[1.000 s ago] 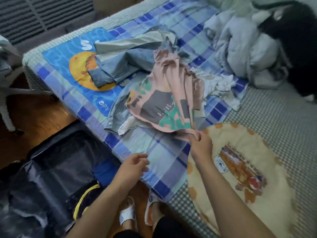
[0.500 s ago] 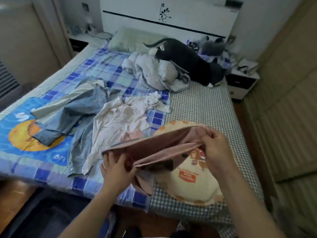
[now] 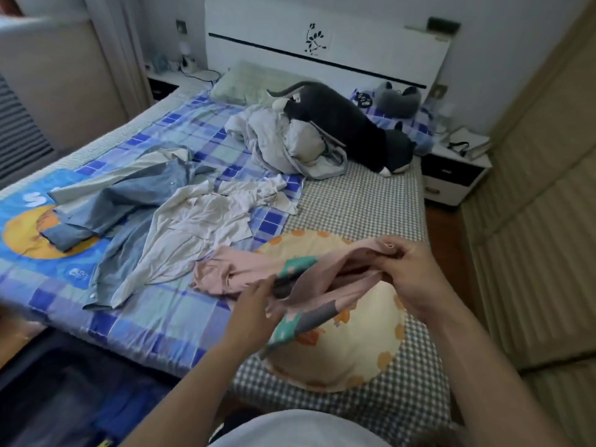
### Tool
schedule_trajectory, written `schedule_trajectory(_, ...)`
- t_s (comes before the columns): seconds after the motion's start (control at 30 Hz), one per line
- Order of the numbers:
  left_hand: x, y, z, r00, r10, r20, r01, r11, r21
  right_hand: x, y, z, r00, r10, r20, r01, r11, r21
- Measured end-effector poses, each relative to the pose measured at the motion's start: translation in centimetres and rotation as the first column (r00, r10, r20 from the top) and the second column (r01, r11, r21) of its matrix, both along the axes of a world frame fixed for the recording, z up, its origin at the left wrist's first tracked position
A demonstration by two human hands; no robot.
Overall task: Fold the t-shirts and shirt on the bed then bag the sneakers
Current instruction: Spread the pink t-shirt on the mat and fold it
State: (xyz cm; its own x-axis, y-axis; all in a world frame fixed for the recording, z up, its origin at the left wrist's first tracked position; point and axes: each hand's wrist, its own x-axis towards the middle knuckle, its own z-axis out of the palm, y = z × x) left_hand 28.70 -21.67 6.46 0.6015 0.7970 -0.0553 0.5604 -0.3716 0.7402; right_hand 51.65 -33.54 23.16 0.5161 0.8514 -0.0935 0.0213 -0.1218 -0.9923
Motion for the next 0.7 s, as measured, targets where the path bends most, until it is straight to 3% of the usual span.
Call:
schedule_trajectory(0.23,8.7,-6.6,6.1,0.949,-0.014,0.315,0.026,0.999,-0.033,4.8,-3.9,3.0,0.989,0.136,0.051,-0.138,0.990,0.038)
schedule_trajectory(0.37,12.1,-8.7,10.4,0.962,0.000,0.274,-0.023,0.996,0.083,6.3,-4.4,3.0,0.980,0.177,0.090,-0.179,0.984,0.020)
schedule_trajectory(0.47,12.3,-8.9,11.6,0.959,0.121,0.254,-0.104,0.991,-0.078,7.6,-4.7,2.1,0.936,0.079,0.342,-0.078,0.997,-0.019)
schedule_trajectory(0.53,11.0,-8.4,12.6,0.919,0.232,0.319,-0.185,0.968,-0.172,9.2,-4.5,0.7,0.787,-0.003,0.617,0.034,0.999,-0.038)
schedule_trajectory(0.6,9.5,-8.2,13.6,0.916,0.248,0.316,-0.250,0.968,-0.037,11.1,-4.4,-1.1,0.684,-0.035,0.728,0.134,0.988,-0.079)
schedule_trajectory(0.7,6.9,-8.2,14.7,0.949,0.281,0.141,-0.314,0.862,0.398,13.5,-4.0,-3.4,0.629,-0.011,0.777,0.218,0.962,-0.163)
